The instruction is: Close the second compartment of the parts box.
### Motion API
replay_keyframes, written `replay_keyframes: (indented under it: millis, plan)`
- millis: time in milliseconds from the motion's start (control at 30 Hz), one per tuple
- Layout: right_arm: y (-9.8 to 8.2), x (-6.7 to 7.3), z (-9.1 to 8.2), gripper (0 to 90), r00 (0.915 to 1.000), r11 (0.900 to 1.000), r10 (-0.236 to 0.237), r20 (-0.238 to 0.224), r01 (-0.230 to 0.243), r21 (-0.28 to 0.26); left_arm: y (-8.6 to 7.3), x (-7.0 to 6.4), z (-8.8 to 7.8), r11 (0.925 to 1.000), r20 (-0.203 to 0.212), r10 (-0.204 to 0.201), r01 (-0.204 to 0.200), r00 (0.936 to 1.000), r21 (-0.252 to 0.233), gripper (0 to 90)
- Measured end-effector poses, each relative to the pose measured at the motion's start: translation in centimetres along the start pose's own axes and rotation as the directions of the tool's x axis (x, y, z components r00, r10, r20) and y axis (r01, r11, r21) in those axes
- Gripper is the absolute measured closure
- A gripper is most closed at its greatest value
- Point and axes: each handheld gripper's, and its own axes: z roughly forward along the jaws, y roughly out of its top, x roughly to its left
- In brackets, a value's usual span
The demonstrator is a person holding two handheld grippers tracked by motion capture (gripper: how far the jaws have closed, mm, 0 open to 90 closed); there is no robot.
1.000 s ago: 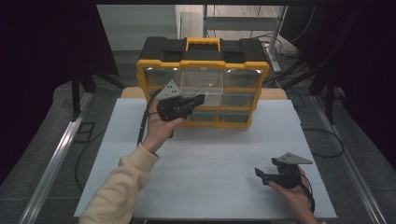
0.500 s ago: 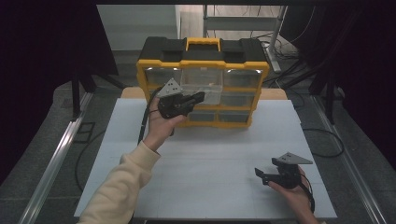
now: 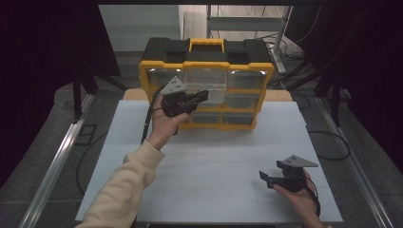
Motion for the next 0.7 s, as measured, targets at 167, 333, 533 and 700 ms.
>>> replay_keyframes:
  millis: [167, 333, 533, 700]
  plan:
    - [0.0, -0.01, 0.02, 15.5, 1.0, 1.0, 0.0, 0.0, 0.0, 0.001, 0.07, 0.2, 0.19, 1.0, -0.007, 0.0, 0.0, 1.0, -0.002, 88.4]
    - [0.0, 0.01, 0.01, 15.5, 1.0, 1.0, -0.001, -0.001, 0.001, 0.0, 0.1, 0.34, 0.36, 1.0, -0.013, 0.001, -0.001, 0.9999, -0.004, 88.4]
    - [-0.01, 0.0, 0.01, 15.5, 1.0, 1.0, -0.001, -0.001, 0.001, 0.0, 0.29, 0.57, 0.58, 1.0, -0.021, 0.003, -0.003, 0.9998, 0.003, 88.4]
    - [-0.01, -0.01, 0.0, 15.5, 1.0, 1.0, -0.001, -0.001, 0.001, 0.0, 0.39, 0.77, 0.7, 1.0, -0.025, 0.002, -0.002, 0.9997, 0.004, 88.4]
